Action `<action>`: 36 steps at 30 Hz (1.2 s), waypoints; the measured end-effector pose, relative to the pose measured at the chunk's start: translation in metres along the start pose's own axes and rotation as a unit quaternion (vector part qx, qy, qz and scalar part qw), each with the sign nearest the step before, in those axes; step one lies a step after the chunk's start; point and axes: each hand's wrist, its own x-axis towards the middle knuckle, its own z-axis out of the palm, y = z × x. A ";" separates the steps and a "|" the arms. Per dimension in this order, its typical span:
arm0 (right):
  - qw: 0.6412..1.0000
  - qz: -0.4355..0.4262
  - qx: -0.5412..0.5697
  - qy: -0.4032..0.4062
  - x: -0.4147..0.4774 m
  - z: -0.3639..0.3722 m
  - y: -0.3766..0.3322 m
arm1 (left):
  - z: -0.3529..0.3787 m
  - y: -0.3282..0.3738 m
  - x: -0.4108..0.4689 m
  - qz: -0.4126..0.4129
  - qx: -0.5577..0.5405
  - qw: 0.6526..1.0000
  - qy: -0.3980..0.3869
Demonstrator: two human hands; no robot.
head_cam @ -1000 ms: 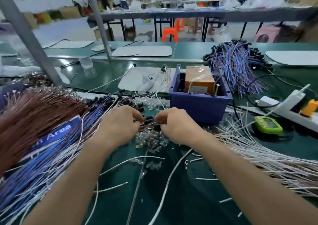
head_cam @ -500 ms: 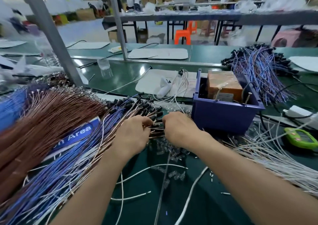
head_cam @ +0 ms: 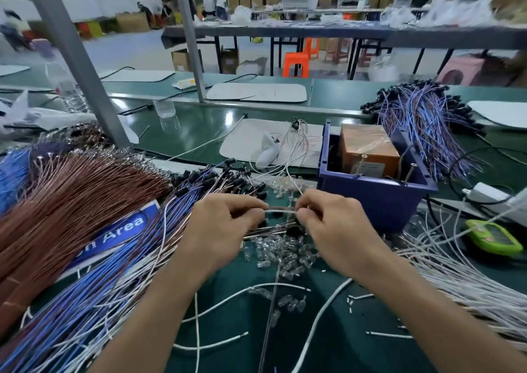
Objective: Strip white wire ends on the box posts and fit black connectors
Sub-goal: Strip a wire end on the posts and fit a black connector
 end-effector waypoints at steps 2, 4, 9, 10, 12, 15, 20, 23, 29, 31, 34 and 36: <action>1.000 0.012 0.000 0.009 -0.019 -0.015 0.008 | -0.004 0.007 0.001 0.001 0.004 0.999 -0.036; 0.999 0.027 -0.015 0.039 -0.034 -0.033 0.020 | -0.007 0.013 0.002 -0.002 0.023 0.997 -0.072; 0.988 0.081 0.028 0.126 -0.062 -0.086 0.055 | -0.003 0.037 0.006 0.006 0.029 0.991 -0.133; 0.986 0.090 0.032 0.135 -0.066 -0.095 0.061 | 0.002 0.042 0.006 0.009 0.008 0.991 -0.136; 0.983 0.101 0.004 0.151 -0.076 -0.110 0.071 | 0.018 0.052 0.003 0.023 -0.008 0.990 -0.141; 0.976 0.142 -0.101 0.133 -0.087 -0.134 0.082 | 0.052 0.069 -0.011 0.078 0.015 0.990 -0.119; 0.949 0.114 -0.236 0.174 -0.094 -0.152 0.078 | 0.117 0.094 -0.028 0.194 0.053 0.978 -0.062; 0.973 0.027 -0.200 0.110 -0.090 -0.129 0.067 | 0.151 0.098 -0.027 0.202 -0.004 0.977 -0.066; 0.994 0.076 -0.008 0.079 -0.086 -0.089 0.095 | 0.172 0.075 -0.026 0.181 -0.038 0.982 -0.030; 0.991 0.090 0.041 0.092 -0.085 -0.087 0.104 | 0.174 0.067 -0.021 0.177 -0.023 0.984 -0.021; 0.982 0.104 0.095 0.125 -0.082 -0.090 0.112 | 0.175 0.063 -0.016 0.186 0.009 0.982 0.012; 0.975 0.114 0.125 0.146 -0.082 -0.090 0.115 | 0.174 0.062 -0.016 0.202 0.052 0.977 0.036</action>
